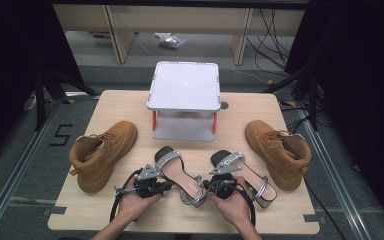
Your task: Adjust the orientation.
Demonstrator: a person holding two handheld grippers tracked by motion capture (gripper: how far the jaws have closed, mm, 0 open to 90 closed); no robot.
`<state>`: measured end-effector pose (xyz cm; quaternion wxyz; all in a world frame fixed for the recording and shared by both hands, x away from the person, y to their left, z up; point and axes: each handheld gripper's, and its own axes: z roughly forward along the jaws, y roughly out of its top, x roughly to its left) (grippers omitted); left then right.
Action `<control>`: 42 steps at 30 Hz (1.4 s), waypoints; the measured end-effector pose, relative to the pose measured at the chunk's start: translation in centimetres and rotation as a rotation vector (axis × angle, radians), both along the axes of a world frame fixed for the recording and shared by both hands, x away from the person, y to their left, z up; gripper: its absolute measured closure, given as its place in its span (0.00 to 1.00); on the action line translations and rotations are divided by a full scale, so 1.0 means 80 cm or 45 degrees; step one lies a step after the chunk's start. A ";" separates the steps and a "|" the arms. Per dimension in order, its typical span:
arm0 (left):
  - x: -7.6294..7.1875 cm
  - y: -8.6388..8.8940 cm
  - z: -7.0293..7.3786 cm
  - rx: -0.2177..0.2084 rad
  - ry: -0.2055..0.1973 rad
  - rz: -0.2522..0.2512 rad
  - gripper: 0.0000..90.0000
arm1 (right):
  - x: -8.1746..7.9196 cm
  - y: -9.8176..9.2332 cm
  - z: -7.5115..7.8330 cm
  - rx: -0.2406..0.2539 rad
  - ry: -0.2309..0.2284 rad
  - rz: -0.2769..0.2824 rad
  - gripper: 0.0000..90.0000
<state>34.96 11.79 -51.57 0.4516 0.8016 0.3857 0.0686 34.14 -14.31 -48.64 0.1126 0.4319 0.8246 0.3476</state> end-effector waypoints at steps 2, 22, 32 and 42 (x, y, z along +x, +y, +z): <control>0.000 0.000 0.000 -0.009 -0.001 0.014 0.99 | -0.002 0.003 -0.002 0.005 -0.026 -0.014 1.00; 0.005 0.029 0.002 0.035 0.008 0.053 1.00 | -0.031 0.049 -0.005 0.091 0.071 0.156 1.00; 0.006 0.039 0.012 0.016 -0.065 0.068 0.99 | -0.023 0.030 0.001 0.154 0.050 0.060 0.93; 0.026 0.056 0.059 -0.066 -0.167 0.140 0.92 | -0.003 0.004 0.009 0.239 0.099 -0.026 0.68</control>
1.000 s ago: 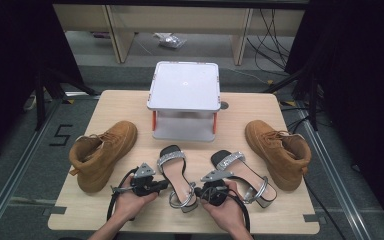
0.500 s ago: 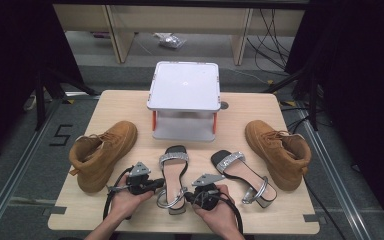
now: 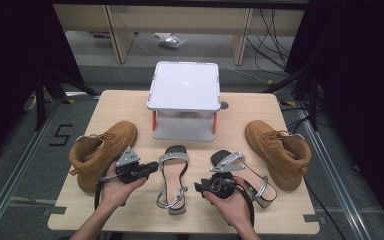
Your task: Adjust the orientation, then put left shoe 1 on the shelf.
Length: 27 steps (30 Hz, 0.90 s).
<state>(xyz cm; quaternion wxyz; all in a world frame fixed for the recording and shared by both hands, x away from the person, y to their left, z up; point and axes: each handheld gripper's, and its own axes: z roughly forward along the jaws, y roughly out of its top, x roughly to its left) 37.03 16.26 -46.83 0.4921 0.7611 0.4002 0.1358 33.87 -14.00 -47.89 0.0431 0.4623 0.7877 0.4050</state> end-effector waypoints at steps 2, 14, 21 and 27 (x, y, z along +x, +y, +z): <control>0.004 0.004 0.004 0.013 -0.003 0.000 0.92 | 0.000 0.000 0.000 0.021 0.008 -0.011 0.63; 0.025 0.003 0.032 -0.035 -0.088 0.026 0.88 | 0.001 0.008 0.008 0.014 0.043 -0.063 0.51; 0.064 -0.003 0.076 -0.062 -0.197 0.067 0.86 | 0.007 0.023 0.016 -0.023 0.114 -0.031 0.48; 0.113 -0.015 0.121 -0.088 -0.243 0.148 0.96 | 0.015 0.043 0.029 -0.056 0.149 -0.057 0.48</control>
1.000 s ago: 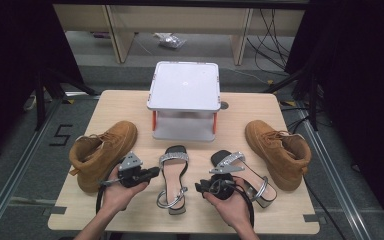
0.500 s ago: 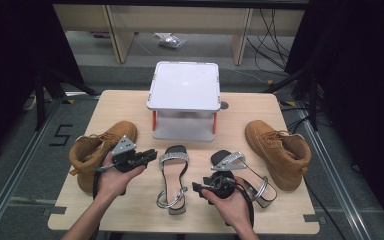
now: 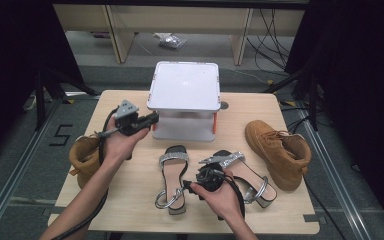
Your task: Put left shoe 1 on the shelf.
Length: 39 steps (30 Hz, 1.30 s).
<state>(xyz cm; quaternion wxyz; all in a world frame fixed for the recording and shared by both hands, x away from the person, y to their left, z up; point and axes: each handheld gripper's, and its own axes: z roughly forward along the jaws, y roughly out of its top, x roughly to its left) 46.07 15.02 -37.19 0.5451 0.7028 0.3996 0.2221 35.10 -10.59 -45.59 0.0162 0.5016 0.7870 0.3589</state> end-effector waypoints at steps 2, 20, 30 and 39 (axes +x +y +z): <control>0.020 -0.004 0.009 0.015 -0.020 0.028 0.98 | 0.005 0.007 0.004 -0.002 0.000 -0.002 0.46; 0.096 -0.015 -0.015 0.085 0.069 0.071 0.96 | 0.039 0.071 0.001 -0.118 0.160 0.030 0.44; 0.098 -0.018 -0.019 0.075 0.063 0.077 0.96 | 0.041 0.093 -0.006 -0.192 0.291 -0.068 0.40; 0.099 -0.018 -0.019 0.074 0.064 0.084 0.97 | 0.042 0.102 -0.017 -0.277 0.233 -0.017 0.32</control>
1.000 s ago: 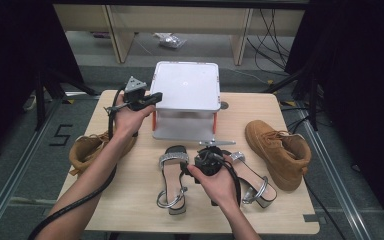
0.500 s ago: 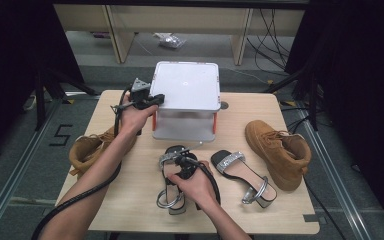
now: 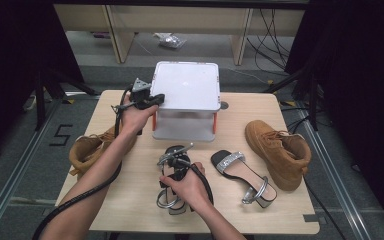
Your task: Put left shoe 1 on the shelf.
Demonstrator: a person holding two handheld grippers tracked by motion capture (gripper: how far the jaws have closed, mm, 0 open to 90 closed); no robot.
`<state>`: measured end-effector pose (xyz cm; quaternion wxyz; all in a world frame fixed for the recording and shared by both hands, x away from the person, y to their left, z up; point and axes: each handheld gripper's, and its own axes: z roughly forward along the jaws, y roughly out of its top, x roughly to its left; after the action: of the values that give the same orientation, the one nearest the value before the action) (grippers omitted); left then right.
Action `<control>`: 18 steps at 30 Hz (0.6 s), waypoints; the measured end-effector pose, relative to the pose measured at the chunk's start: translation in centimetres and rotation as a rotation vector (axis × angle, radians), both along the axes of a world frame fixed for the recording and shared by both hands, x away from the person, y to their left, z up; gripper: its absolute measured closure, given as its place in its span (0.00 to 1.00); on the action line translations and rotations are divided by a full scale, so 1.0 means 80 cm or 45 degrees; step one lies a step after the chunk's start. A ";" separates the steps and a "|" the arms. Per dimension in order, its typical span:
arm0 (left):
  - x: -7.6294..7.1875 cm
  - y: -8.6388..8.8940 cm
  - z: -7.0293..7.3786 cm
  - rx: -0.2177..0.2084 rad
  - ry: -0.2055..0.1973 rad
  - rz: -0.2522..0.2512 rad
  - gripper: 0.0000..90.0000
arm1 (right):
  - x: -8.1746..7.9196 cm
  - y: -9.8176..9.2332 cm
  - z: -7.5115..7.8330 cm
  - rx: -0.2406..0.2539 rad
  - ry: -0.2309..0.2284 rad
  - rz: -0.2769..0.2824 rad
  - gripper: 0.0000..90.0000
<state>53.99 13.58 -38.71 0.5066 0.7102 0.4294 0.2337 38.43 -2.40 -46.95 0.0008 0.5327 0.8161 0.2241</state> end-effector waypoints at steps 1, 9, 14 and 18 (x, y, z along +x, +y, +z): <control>0.000 0.000 0.000 0.006 -0.001 0.001 0.97 | 0.000 0.001 0.000 -0.019 0.002 -0.006 0.32; 0.000 -0.002 0.000 0.017 -0.006 0.008 0.99 | 0.001 0.010 -0.004 0.000 0.197 -0.096 0.31; 0.000 -0.003 0.001 0.025 -0.005 0.010 0.99 | 0.011 0.011 -0.011 -0.031 0.194 -0.040 0.34; 0.000 -0.003 0.001 0.027 -0.002 0.008 0.99 | 0.014 0.010 -0.012 -0.025 0.207 -0.030 0.36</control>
<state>54.01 13.33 -38.61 0.4985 0.7141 0.4286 0.2406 39.52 -1.59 -47.87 -0.0574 0.5587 0.8093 0.1721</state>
